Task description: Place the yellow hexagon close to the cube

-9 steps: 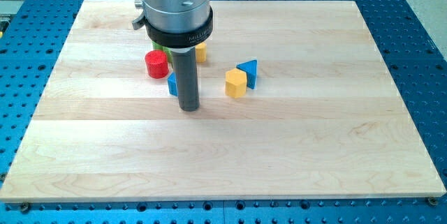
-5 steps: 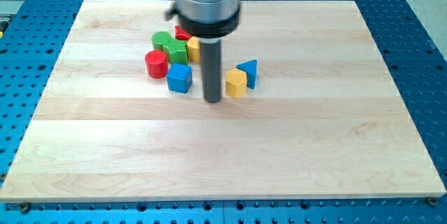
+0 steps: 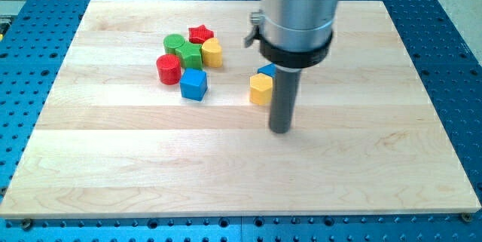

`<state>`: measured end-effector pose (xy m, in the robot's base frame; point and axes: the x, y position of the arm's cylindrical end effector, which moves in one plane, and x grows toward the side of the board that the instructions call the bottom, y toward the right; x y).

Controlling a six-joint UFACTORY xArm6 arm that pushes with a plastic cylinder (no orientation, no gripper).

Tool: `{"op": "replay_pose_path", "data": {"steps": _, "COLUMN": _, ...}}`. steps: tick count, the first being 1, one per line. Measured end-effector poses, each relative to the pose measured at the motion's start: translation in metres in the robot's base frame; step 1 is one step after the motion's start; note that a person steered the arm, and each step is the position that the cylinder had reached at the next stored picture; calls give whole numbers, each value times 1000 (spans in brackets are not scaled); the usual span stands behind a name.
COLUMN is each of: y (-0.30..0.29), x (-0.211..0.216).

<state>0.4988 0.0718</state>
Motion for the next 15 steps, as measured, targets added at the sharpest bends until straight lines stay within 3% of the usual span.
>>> {"op": "replay_pose_path", "data": {"steps": 1, "y": 16, "x": -59}}
{"op": "replay_pose_path", "data": {"steps": 2, "y": 5, "x": -72}}
{"op": "replay_pose_path", "data": {"steps": 5, "y": -38, "x": -74}}
{"op": "replay_pose_path", "data": {"steps": 6, "y": -13, "x": -79}}
{"op": "replay_pose_path", "data": {"steps": 8, "y": -11, "x": -29}}
{"op": "replay_pose_path", "data": {"steps": 10, "y": -63, "x": -30}}
{"op": "replay_pose_path", "data": {"steps": 12, "y": -72, "x": -30}}
{"op": "replay_pose_path", "data": {"steps": 13, "y": -38, "x": -31}}
{"op": "replay_pose_path", "data": {"steps": 14, "y": -14, "x": -60}}
{"op": "replay_pose_path", "data": {"steps": 15, "y": -69, "x": -63}}
